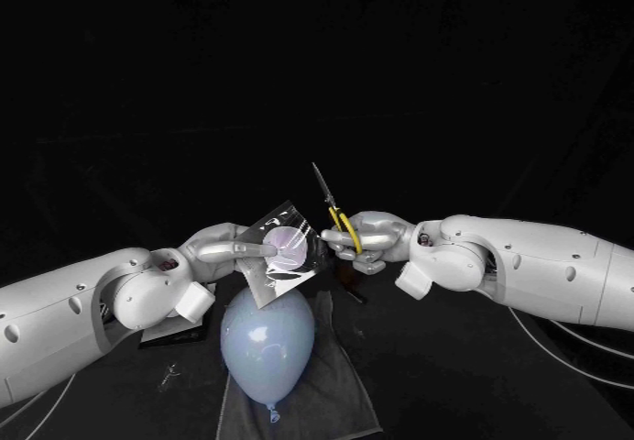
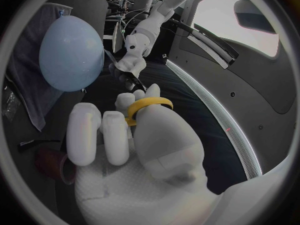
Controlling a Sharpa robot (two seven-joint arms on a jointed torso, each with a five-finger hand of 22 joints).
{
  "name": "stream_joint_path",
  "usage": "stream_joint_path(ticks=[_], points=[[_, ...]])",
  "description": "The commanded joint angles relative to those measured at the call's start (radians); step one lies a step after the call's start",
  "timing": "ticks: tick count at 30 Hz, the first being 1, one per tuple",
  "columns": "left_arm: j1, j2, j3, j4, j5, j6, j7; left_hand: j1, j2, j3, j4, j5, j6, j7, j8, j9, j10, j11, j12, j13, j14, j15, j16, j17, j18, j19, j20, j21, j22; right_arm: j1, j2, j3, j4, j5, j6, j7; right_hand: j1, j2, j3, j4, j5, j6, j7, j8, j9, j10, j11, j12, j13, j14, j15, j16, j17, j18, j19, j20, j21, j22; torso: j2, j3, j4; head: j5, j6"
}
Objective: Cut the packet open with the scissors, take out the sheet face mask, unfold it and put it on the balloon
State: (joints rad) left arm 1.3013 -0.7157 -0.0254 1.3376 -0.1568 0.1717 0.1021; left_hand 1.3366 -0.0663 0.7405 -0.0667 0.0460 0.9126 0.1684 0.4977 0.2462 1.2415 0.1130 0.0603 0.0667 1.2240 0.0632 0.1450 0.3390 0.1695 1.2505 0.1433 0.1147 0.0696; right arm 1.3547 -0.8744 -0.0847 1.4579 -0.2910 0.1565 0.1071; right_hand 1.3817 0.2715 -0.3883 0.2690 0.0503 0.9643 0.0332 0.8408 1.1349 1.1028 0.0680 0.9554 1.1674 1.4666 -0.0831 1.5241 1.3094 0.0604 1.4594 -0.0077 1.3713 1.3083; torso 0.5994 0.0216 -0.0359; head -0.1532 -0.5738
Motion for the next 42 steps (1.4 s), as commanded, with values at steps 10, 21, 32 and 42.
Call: stream_joint_path(ticks=[10,21,32,42], points=[[0.0,-0.007,0.001,-0.01,-0.002,0.0,0.016,-0.001,0.007,-0.002,-0.005,0.005,-0.002,0.008,0.004,0.184,0.006,-0.001,0.004,0.001,0.004,-0.005,-0.008,0.004,0.014,0.008,0.001,0.004,0.0,0.007,-0.054,-0.001,-0.017,0.049,-0.096,0.035,0.024,0.018,-0.01,0.004,-0.001,0.009,-0.049,0.11,0.121,0.275,-0.145,0.251,0.006,0.077,-0.049,-0.01,0.133,-0.003,0.013,-0.013,-0.019,0.07,-0.001,-0.0004,-0.0011,-0.002,0.006],[0.0,-0.03,0.001,-0.008,0.01,-0.036,0.039,-0.001,0.007,-0.002,-0.004,0.005,-0.002,0.008,0.004,0.185,0.006,-0.001,0.004,0.001,0.004,-0.004,-0.008,0.004,0.014,0.008,0.001,0.004,0.0,0.007,-0.112,-0.03,0.015,0.054,-0.166,0.043,0.105,0.022,-0.01,0.0,-0.001,-0.103,0.0,-0.174,-0.038,0.095,-0.101,-0.098,-0.295,0.073,-0.014,-0.022,0.116,0.006,-0.007,0.017,-0.061,0.04,0.0,-0.0001,-0.0003,-0.005,0.005],[0.0,-0.065,0.002,0.004,0.014,-0.056,0.05,-0.001,0.005,-0.003,-0.006,0.005,-0.002,0.008,0.003,0.186,0.006,-0.001,0.004,0.001,0.004,-0.005,-0.008,0.005,0.014,0.008,0.001,0.004,0.0,0.007,-0.18,-0.052,0.067,-0.019,-0.236,0.045,0.211,0.018,0.096,-0.032,0.003,-0.097,0.019,-0.329,-0.139,0.089,-0.087,-0.199,-0.362,0.07,-0.001,-0.031,0.103,0.009,-0.01,0.03,-0.074,0.033,-0.001,0.0,-0.0016,-0.003,0.004],[0.001,-0.077,0.002,-0.001,0.014,-0.066,0.047,0.0,0.004,-0.003,-0.007,0.005,-0.001,0.008,0.003,0.187,0.006,-0.001,0.004,0.001,0.004,-0.005,-0.008,0.005,0.014,0.008,0.0,0.004,0.0,0.007,-0.209,-0.06,0.071,-0.169,-0.277,0.032,0.227,0.011,0.1,-0.042,0.004,-0.091,0.028,-0.382,-0.173,0.073,-0.08,-0.257,-0.404,0.067,0.006,-0.04,0.09,0.012,-0.017,0.037,-0.09,0.021,0.0,0.0008,-0.0003,0.0,0.006]])
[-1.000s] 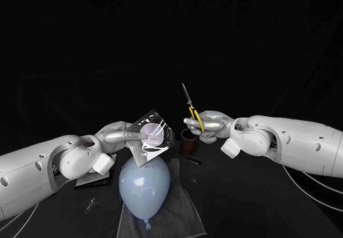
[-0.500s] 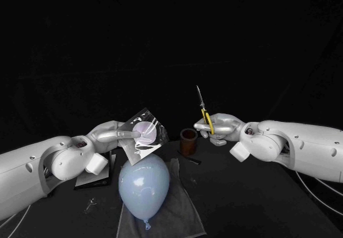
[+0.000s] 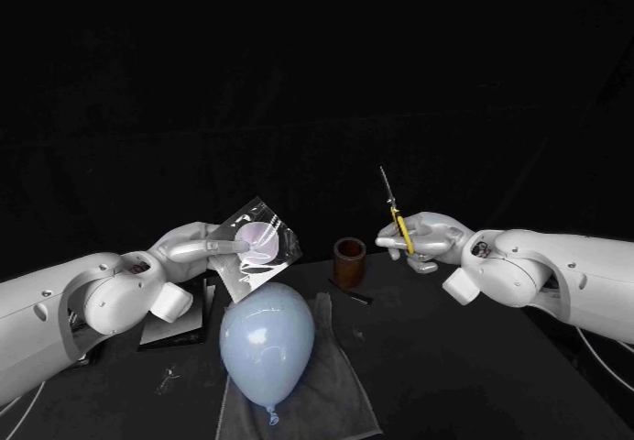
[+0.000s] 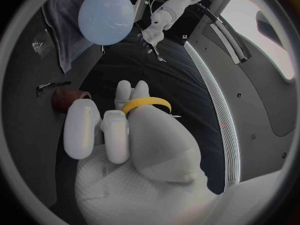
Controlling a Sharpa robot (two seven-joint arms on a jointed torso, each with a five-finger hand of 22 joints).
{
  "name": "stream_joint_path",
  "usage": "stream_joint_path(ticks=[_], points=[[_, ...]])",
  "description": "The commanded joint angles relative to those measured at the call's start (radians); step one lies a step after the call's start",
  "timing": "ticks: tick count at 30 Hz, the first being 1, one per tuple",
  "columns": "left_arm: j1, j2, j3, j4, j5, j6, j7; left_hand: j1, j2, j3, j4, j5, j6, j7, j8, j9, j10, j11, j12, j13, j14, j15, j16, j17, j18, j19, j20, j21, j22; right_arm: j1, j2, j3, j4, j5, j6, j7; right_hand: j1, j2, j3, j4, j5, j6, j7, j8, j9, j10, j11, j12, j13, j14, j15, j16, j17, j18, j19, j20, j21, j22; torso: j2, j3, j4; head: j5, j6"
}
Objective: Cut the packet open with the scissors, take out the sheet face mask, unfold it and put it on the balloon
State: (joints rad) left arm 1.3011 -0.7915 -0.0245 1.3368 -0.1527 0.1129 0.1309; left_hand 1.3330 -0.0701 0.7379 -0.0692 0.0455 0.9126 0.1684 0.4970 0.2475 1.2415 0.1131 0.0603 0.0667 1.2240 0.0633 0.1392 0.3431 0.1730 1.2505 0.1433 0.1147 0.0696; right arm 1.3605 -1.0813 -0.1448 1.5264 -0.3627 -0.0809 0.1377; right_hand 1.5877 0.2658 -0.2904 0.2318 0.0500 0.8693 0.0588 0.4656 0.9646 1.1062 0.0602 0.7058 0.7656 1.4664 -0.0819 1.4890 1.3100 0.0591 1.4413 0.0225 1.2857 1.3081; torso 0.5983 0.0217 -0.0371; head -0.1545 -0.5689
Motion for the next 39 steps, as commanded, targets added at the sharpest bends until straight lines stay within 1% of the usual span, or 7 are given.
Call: stream_joint_path(ticks=[1,9,22,28,32,34,39], points=[[0.001,-0.002,0.001,-0.001,0.01,-0.008,0.018,0.003,0.008,-0.001,-0.004,0.006,-0.001,0.008,0.003,0.186,0.006,-0.001,0.004,0.001,0.004,-0.005,-0.003,0.001,0.011,0.008,0.0,0.004,0.0,0.001,-0.003,0.0,0.003,-0.11,-0.042,0.0,0.021,0.017,0.002,-0.004,0.004,0.004,0.003,-0.007,-0.003,0.069,-0.072,-0.007,-0.002,0.067,0.005,-0.005,0.09,0.013,0.001,0.006,-0.004,0.021,0.001,0.0005,0.0011,0.002,0.0],[0.001,-0.02,0.001,-0.024,0.004,0.021,-0.001,0.003,0.008,-0.001,-0.004,0.006,-0.001,0.008,0.003,0.187,0.007,-0.001,0.004,0.001,0.004,-0.005,-0.003,0.002,0.011,0.008,0.0,0.004,0.0,0.001,0.001,-0.003,-0.002,-0.16,-0.051,-0.005,0.023,0.016,0.002,-0.006,0.004,0.005,0.003,-0.01,-0.005,0.068,-0.072,-0.012,-0.005,0.067,0.005,-0.005,0.089,0.014,0.001,0.007,-0.005,0.021,0.002,0.0009,0.0015,0.023,-0.009],[0.006,-0.084,0.001,-0.15,-0.07,0.231,-0.133,0.004,0.007,-0.001,-0.006,0.006,-0.002,0.008,0.002,0.188,0.006,-0.001,0.004,0.001,0.003,-0.005,-0.004,0.002,0.01,0.009,0.0,0.005,0.001,-0.005,0.026,-0.005,-0.033,-0.172,-0.054,-0.001,0.024,0.016,0.001,-0.007,0.003,0.008,0.003,-0.013,-0.006,0.069,-0.071,-0.014,-0.006,0.067,0.005,-0.005,0.089,0.013,0.001,0.007,-0.004,0.021,0.001,-0.0031,0.0044,0.11,-0.056],[0.011,-0.1,0.0,-0.196,-0.121,0.274,-0.164,0.003,0.007,-0.005,-0.006,0.005,0.0,0.005,0.0,0.191,0.01,-0.003,0.006,0.002,0.008,-0.007,-0.001,0.006,0.01,0.015,-0.001,0.009,0.003,-0.014,0.046,-0.005,-0.052,-0.172,-0.055,0.005,0.023,0.016,0.001,-0.006,0.003,0.009,0.003,-0.013,-0.007,0.07,-0.071,-0.013,-0.005,0.067,0.005,-0.006,0.088,0.014,0.001,0.007,-0.005,0.021,0.0,-0.0048,0.0065,0.162,-0.077],[0.013,-0.104,-0.004,-0.22,-0.163,0.277,-0.176,0.002,0.007,-0.008,-0.005,0.005,0.001,0.003,-0.001,0.194,0.012,-0.004,0.006,0.002,0.011,-0.008,0.001,0.009,0.011,0.018,-0.003,0.012,0.004,-0.025,0.06,-0.005,-0.063,-0.171,-0.054,0.011,0.023,0.016,0.0,-0.006,0.002,0.01,0.003,-0.014,-0.008,0.07,-0.071,-0.014,-0.006,0.067,0.005,-0.006,0.088,0.014,0.001,0.007,-0.005,0.02,-0.002,-0.0071,0.0097,0.214,-0.09],[0.013,-0.108,-0.008,-0.226,-0.188,0.276,-0.18,0.002,0.007,-0.01,-0.005,0.005,0.003,0.002,-0.002,0.196,0.014,-0.005,0.007,0.003,0.014,-0.009,0.003,0.012,0.011,0.021,-0.004,0.014,0.005,-0.029,0.069,-0.005,-0.067,-0.171,-0.052,0.014,0.023,0.016,0.0,-0.006,0.002,0.01,0.003,-0.014,-0.008,0.07,-0.071,-0.014,-0.006,0.067,0.005,-0.006,0.088,0.014,0.001,0.007,-0.005,0.02,-0.005,-0.0089,0.0118,0.255,-0.099],[0.013,-0.113,-0.025,-0.248,-0.246,0.269,-0.181,0.001,0.006,-0.015,-0.006,0.005,0.005,0.0,-0.004,0.199,0.017,-0.007,0.007,0.003,0.018,-0.012,0.006,0.018,0.01,0.026,-0.007,0.019,0.007,-0.038,0.089,-0.005,-0.08,-0.168,-0.048,0.019,0.023,0.017,0.0,-0.005,0.002,0.011,0.004,-0.015,-0.008,0.071,-0.071,-0.014,-0.006,0.067,0.005,-0.006,0.088,0.014,0.0,0.007,-0.007,0.019,-0.01,-0.0104,0.016,0.319,-0.12]])
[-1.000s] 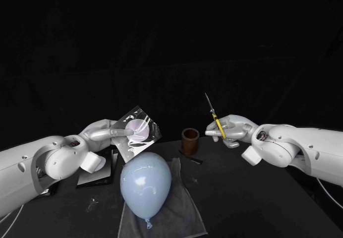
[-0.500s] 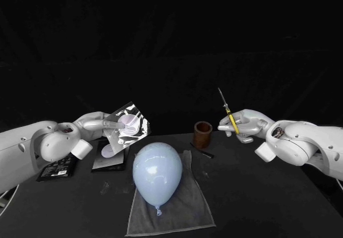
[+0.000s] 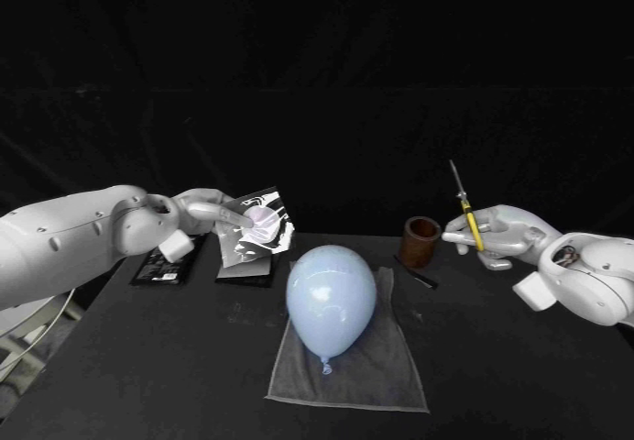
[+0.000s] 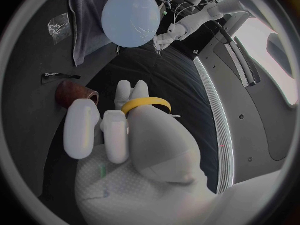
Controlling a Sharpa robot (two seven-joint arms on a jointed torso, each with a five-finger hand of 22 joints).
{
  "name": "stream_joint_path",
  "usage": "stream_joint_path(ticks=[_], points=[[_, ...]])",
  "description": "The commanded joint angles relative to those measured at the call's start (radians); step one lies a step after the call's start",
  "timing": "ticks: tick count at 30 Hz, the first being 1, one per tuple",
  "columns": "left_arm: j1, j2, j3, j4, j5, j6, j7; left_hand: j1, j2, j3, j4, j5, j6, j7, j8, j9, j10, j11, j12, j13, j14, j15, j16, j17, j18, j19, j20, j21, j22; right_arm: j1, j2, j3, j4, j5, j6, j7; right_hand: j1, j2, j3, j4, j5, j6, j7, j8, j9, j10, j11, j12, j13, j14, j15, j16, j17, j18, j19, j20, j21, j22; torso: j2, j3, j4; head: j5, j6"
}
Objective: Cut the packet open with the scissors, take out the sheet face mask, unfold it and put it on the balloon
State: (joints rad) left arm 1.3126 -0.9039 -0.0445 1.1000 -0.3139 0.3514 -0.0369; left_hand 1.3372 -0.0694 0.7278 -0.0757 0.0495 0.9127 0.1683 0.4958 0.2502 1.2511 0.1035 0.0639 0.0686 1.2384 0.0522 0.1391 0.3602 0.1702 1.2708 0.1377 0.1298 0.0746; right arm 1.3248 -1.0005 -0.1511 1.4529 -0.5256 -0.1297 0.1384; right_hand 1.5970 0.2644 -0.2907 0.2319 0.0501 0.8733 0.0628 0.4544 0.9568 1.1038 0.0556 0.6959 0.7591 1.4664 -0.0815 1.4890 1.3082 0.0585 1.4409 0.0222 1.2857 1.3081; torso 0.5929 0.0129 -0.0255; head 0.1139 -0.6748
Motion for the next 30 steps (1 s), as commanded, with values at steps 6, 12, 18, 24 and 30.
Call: stream_joint_path(ticks=[6,12,18,24,30], points=[[-0.004,0.002,-0.022,-0.057,-0.127,0.031,-0.008,-0.002,0.006,-0.01,0.001,0.001,0.007,-0.002,-0.005,0.2,0.011,0.0,0.003,0.002,0.007,-0.003,0.01,0.008,0.013,0.011,-0.005,0.011,0.005,-0.013,0.024,0.001,-0.016,-0.002,0.004,0.024,0.013,0.018,0.0,-0.006,0.002,0.007,0.0,-0.004,0.0,0.073,-0.066,-0.004,0.0,0.067,0.005,-0.006,0.089,0.015,0.001,0.008,-0.007,0.019,-0.007,-0.0053,0.0047,0.107,-0.034],[-0.017,0.012,-0.032,-0.097,-0.14,0.07,-0.007,-0.002,0.008,-0.018,0.002,0.001,0.01,-0.005,-0.011,0.205,0.016,-0.002,0.003,0.003,0.015,-0.007,0.02,0.025,0.012,0.019,-0.01,0.021,0.01,-0.019,0.032,0.001,-0.021,0.0,0.007,0.027,0.013,0.019,0.0,-0.005,0.002,0.008,0.0,-0.005,-0.001,0.073,-0.066,-0.006,-0.001,0.067,0.005,-0.006,0.089,0.015,0.001,0.008,-0.006,0.02,-0.006,-0.0072,0.0032,0.14,-0.041],[-0.031,0.024,-0.04,-0.115,-0.144,0.121,-0.016,-0.003,0.009,-0.021,0.003,0.0,0.011,-0.005,-0.012,0.207,0.017,-0.003,0.003,0.003,0.016,-0.007,0.022,0.03,0.011,0.02,-0.011,0.024,0.011,-0.021,0.038,0.001,-0.025,0.002,0.009,0.028,0.013,0.019,0.0,-0.005,0.002,0.008,0.0,-0.005,-0.001,0.073,-0.066,-0.006,-0.001,0.067,0.005,-0.006,0.089,0.015,0.001,0.008,-0.006,0.02,-0.006,-0.0073,0.0043,0.157,-0.045],[-0.048,0.041,-0.043,-0.132,-0.154,0.159,-0.03,-0.003,0.01,-0.021,0.003,0.0,0.011,-0.005,-0.013,0.208,0.017,-0.003,0.003,0.003,0.016,-0.008,0.023,0.031,0.011,0.02,-0.011,0.024,0.011,-0.022,0.04,0.001,-0.026,0.003,0.011,0.029,0.013,0.019,0.0,-0.005,0.002,0.008,0.0,-0.005,-0.001,0.073,-0.066,-0.006,-0.001,0.067,0.005,-0.006,0.089,0.015,0.001,0.008,-0.006,0.02,-0.007,-0.0054,0.0036,0.162,-0.046],[-0.054,0.059,-0.044,-0.145,-0.195,0.178,-0.042,-0.003,0.01,-0.022,0.003,0.0,0.011,-0.006,-0.013,0.208,0.017,-0.003,0.003,0.003,0.016,-0.008,0.023,0.032,0.011,0.02,-0.011,0.025,0.011,-0.023,0.042,0.001,-0.026,0.003,0.013,0.029,0.013,0.019,0.0,-0.005,0.002,0.008,0.0,-0.005,-0.001,0.073,-0.066,-0.006,-0.001,0.067,0.005,-0.006,0.089,0.015,0.001,0.008,-0.006,0.02,-0.008,-0.0044,0.0031,0.158,-0.05]])
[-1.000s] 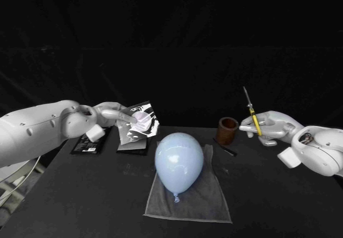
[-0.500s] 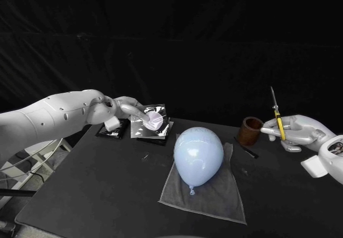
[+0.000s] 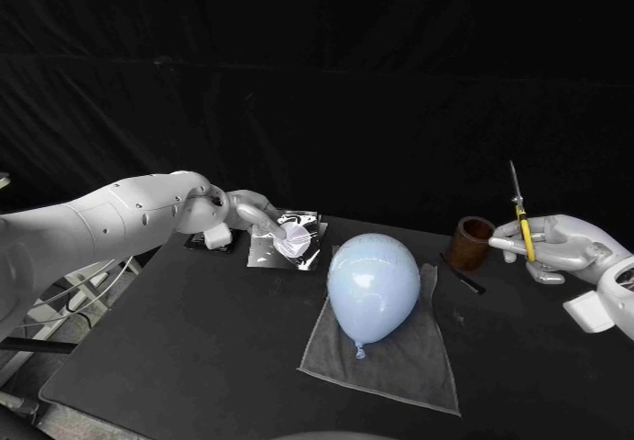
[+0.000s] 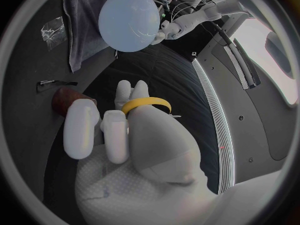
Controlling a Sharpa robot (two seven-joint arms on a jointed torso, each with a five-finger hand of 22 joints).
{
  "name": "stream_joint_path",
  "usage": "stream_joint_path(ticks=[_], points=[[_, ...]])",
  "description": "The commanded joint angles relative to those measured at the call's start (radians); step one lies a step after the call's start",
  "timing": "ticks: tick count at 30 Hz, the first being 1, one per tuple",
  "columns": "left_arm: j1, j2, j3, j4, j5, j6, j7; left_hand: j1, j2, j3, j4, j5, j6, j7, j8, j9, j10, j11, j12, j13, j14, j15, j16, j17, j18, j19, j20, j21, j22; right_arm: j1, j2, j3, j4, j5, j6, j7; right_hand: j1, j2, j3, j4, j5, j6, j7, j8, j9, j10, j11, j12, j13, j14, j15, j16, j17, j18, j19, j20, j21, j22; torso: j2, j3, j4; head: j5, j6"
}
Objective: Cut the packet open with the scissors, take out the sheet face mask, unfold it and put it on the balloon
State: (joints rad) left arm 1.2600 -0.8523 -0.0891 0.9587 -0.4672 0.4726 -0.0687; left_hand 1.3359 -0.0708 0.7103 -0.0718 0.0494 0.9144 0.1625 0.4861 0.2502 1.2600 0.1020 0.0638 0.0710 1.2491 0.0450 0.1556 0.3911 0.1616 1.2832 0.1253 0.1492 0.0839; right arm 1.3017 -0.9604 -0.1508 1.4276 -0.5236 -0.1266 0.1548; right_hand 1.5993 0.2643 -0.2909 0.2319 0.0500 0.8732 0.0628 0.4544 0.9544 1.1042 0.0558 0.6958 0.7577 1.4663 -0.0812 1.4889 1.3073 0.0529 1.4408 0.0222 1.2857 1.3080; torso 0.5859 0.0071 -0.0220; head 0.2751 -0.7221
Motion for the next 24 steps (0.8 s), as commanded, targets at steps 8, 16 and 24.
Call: stream_joint_path(ticks=[8,16,24], points=[[-0.009,0.032,-0.003,-0.016,-0.127,0.092,-0.03,0.0,0.012,-0.005,-0.002,0.0,0.009,0.0,-0.004,0.209,0.009,-0.002,0.003,0.001,0.006,-0.001,0.008,0.004,0.02,0.008,0.0,0.006,0.002,0.0,0.005,0.001,0.0,0.002,0.013,0.014,0.011,0.019,0.0,-0.005,0.002,0.009,0.0,-0.005,0.001,0.073,-0.066,-0.006,0.001,0.067,0.005,-0.006,0.09,0.02,0.001,0.008,-0.006,0.02,-0.001,0.0014,-0.0026,-0.006,-0.01],[-0.022,0.035,-0.004,-0.019,-0.142,0.147,-0.027,0.0,0.012,-0.006,-0.002,0.0,0.01,-0.001,-0.004,0.21,0.01,-0.003,0.003,0.001,0.006,-0.002,0.008,0.006,0.02,0.008,0.0,0.007,0.003,0.0,0.005,0.001,-0.001,0.002,0.015,0.014,0.011,0.02,0.001,-0.005,0.002,0.01,0.0,-0.007,0.0,0.074,-0.066,-0.007,0.0,0.067,0.005,-0.006,0.091,0.02,0.0,0.008,-0.007,0.019,-0.002,0.0009,0.0013,-0.01,-0.013],[-0.036,0.044,-0.005,-0.025,-0.144,0.174,-0.024,0.0,0.013,-0.007,-0.002,0.0,0.01,-0.001,-0.005,0.21,0.011,-0.003,0.003,0.001,0.006,-0.002,0.009,0.007,0.02,0.008,0.0,0.008,0.003,0.0,0.008,0.001,-0.001,0.002,0.019,0.015,0.011,0.02,0.001,-0.005,0.002,0.01,0.0,-0.007,0.0,0.074,-0.066,-0.007,0.0,0.067,0.005,-0.006,0.091,0.02,0.0,0.008,-0.007,0.019,-0.002,-0.0005,0.0008,-0.005,-0.016]])
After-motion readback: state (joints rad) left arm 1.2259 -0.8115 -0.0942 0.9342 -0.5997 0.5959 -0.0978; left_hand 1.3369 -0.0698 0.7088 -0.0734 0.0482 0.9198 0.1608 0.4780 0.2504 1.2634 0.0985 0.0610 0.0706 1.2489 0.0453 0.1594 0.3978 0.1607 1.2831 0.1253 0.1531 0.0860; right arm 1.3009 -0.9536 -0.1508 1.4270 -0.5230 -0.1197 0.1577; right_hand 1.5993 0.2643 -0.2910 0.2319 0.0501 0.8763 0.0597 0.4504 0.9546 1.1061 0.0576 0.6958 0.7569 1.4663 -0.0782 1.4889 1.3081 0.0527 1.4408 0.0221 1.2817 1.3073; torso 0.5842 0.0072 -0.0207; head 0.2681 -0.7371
